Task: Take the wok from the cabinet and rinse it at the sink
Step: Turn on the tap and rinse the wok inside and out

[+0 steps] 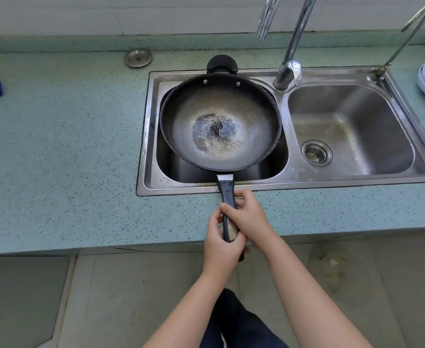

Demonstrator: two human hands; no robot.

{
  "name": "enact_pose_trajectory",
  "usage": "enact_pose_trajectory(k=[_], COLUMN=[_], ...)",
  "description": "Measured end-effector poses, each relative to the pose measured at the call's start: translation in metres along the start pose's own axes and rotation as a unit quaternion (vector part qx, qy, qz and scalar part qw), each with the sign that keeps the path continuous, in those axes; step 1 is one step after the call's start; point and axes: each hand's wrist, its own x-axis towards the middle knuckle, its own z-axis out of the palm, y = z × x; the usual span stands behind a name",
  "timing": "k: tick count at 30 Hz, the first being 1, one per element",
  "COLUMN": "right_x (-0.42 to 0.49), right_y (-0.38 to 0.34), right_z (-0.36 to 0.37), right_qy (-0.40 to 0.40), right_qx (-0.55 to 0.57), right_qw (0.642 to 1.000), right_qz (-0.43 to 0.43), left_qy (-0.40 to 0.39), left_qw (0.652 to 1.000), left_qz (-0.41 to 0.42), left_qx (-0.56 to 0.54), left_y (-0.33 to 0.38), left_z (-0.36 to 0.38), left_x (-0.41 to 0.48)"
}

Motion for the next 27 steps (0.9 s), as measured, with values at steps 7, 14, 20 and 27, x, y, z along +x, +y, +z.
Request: enact_pose_trajectory(k=[7, 14, 20, 27], right_x=[-0.031, -0.048, -0.036, 0.027], right_y=[-0.011, -0.022, -0.032, -0.062], right_z=[-0.009, -0.038, -0.077, -0.132], right_qy=[0.021, 0.084, 0.138, 0.161], right_qx=[-0.098, -0.166, -0.247, -0.294], right_qw=[0.995, 0.981, 0.953, 0.925], right_qz=[-0.014, -0.053, -0.111, -0.181], left_qy=[-0.067, -0.078, -0.069, -0.019], left_qw=[0.986, 0.932, 0.872, 0.790], left_qz=[0.026, 0.135, 0.239, 0.310], left_qx=[0.147, 0.327, 0.423, 0.529], left_y=[0.018, 0.044, 0.069, 0.103], left_z=[-0.023, -0.033, -0.010, 0.038], left_x=[-0.008, -0.008, 0.013, 0.063])
